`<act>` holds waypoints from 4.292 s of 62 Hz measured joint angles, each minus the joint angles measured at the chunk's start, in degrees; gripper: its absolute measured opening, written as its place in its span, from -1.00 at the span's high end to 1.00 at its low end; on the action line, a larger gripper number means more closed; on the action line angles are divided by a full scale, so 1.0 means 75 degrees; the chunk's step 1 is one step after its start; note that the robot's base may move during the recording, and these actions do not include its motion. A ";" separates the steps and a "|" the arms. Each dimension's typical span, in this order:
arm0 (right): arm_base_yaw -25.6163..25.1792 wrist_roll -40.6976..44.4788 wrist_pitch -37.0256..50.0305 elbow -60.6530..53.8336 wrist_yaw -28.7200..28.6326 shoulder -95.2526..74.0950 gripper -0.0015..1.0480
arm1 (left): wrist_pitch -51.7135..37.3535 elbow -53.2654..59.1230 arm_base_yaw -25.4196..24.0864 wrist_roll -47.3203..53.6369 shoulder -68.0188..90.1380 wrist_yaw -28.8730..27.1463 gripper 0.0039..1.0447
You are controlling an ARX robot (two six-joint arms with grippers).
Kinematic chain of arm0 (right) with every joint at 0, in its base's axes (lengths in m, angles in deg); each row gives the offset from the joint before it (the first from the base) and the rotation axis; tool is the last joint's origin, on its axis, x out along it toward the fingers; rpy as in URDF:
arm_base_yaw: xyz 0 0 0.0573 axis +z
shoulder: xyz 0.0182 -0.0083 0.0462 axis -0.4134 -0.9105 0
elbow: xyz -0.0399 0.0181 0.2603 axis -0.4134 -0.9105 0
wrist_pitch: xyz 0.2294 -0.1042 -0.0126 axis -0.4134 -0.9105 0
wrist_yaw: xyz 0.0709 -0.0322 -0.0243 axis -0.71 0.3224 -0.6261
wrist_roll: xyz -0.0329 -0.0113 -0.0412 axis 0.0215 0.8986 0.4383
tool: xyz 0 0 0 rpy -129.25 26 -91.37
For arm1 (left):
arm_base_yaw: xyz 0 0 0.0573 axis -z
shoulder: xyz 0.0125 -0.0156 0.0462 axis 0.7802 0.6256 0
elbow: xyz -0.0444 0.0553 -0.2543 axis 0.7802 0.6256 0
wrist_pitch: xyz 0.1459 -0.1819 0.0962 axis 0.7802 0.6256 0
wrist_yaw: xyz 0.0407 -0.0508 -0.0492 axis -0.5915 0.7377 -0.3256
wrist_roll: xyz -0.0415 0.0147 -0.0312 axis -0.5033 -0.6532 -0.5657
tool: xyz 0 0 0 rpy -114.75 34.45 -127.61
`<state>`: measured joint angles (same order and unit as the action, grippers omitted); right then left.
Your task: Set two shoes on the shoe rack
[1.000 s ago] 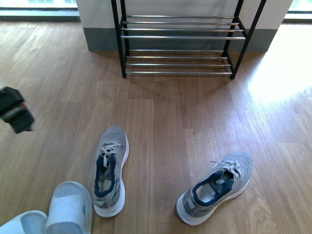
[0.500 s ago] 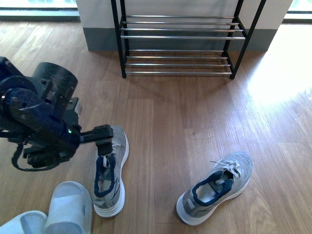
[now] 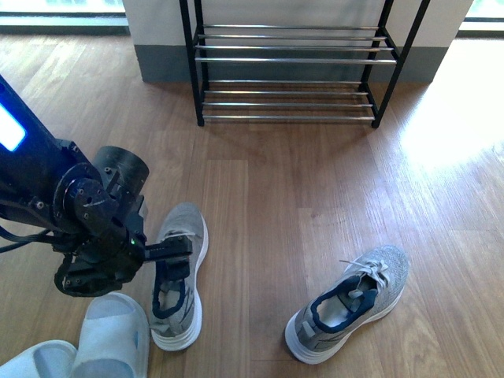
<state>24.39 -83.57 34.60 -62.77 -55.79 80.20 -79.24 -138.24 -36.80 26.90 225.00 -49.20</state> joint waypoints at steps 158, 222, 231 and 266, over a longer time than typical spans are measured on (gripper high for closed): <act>0.0000 0.0000 0.0000 0.0000 0.0000 0.0000 -0.82 | -0.0402 0.6980 0.1929 0.1897 -1.3892 -0.6094 0.98; 0.0554 0.1151 0.3153 0.2879 -0.1673 -0.9900 -0.82 | -0.0402 0.6980 0.1941 0.1926 -1.3892 -0.6105 0.98; 0.0673 0.0615 0.2331 0.3955 -0.1749 -1.2473 -0.82 | -0.0402 0.6983 0.1938 0.1926 -1.3892 -0.6094 0.98; 0.1043 -0.1309 0.3366 0.6018 0.0152 -1.8707 -0.82 | -0.0402 0.6983 0.1941 0.1926 -1.3892 -0.6094 0.98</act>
<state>32.21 -93.38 59.85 -17.63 -54.65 -60.10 -82.26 -85.87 -22.24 41.35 120.81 -94.90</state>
